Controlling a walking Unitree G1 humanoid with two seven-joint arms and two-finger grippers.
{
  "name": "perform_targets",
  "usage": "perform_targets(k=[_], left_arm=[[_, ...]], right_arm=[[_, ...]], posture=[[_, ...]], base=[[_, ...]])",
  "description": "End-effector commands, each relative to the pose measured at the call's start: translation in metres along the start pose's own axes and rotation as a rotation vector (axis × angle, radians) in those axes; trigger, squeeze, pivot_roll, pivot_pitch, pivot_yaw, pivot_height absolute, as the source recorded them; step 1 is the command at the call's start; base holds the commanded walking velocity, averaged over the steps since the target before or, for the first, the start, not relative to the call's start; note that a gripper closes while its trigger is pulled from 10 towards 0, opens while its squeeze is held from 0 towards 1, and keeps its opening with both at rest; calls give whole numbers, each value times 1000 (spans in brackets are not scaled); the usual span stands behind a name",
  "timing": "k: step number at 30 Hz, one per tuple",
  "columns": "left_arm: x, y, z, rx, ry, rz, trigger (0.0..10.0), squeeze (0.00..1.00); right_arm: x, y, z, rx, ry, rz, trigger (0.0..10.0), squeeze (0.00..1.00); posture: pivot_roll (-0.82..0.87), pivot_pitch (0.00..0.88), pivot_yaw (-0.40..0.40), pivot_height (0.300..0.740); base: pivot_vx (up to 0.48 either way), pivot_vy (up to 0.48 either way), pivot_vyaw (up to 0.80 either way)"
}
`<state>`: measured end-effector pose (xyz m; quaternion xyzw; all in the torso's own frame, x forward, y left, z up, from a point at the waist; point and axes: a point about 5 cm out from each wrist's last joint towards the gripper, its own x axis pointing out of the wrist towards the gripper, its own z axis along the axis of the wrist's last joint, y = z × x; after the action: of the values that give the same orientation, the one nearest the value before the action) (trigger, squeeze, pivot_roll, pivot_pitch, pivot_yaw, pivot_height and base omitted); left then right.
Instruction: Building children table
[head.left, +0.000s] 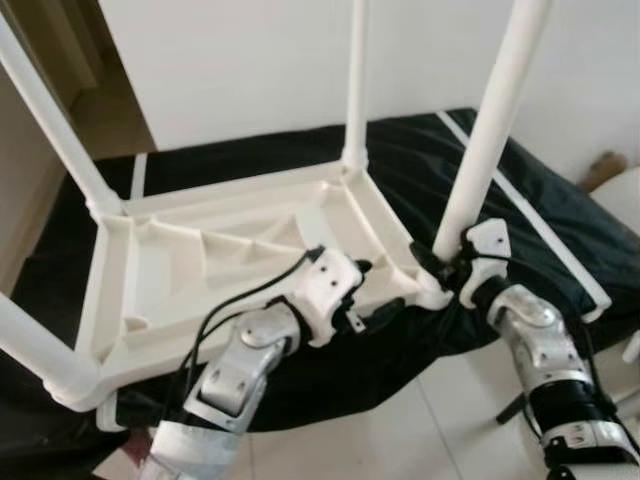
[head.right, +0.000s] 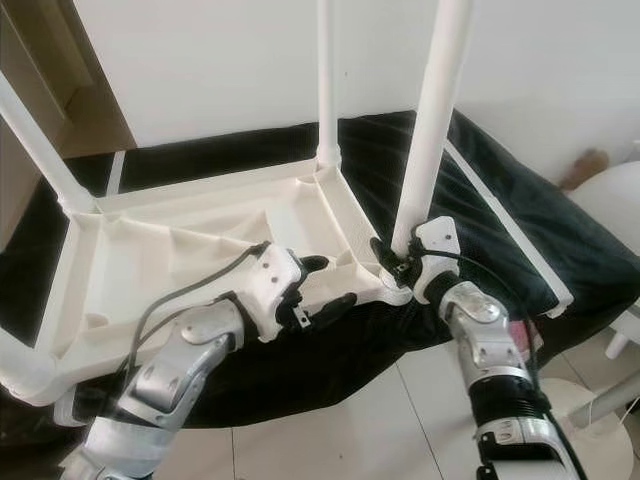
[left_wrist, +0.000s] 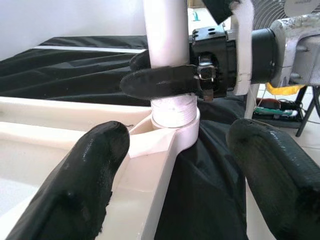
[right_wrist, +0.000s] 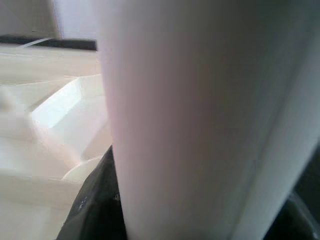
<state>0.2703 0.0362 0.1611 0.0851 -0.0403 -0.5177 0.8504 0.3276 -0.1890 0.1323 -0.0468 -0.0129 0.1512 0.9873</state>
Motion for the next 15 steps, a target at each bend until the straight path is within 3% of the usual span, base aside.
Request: perform_targets(k=[1, 6, 12, 15], left_arm=[[1, 4, -3, 9, 23, 45, 10000, 0], [1, 3, -3, 6, 24, 43, 10000, 0], [1, -1, -5, 1, 27, 35, 10000, 0], [1, -2, -5, -3, 31, 31, 10000, 0]], right_arm=[[-9, -4, -23, 9, 117, -59, 10000, 0], [-9, 0, -22, 41, 113, -111, 10000, 0], [-10, 11, -20, 75, 119, -263, 10000, 0], [-14, 23, -22, 101, 157, -431, 10000, 0]], posture=[[-25, 0, 34, 740], [-29, 0, 34, 740], [-30, 0, 32, 740], [-29, 0, 33, 740]], base=[[0, 0, 0], [0, 0, 0], [0, 0, 0], [0, 0, 0]])
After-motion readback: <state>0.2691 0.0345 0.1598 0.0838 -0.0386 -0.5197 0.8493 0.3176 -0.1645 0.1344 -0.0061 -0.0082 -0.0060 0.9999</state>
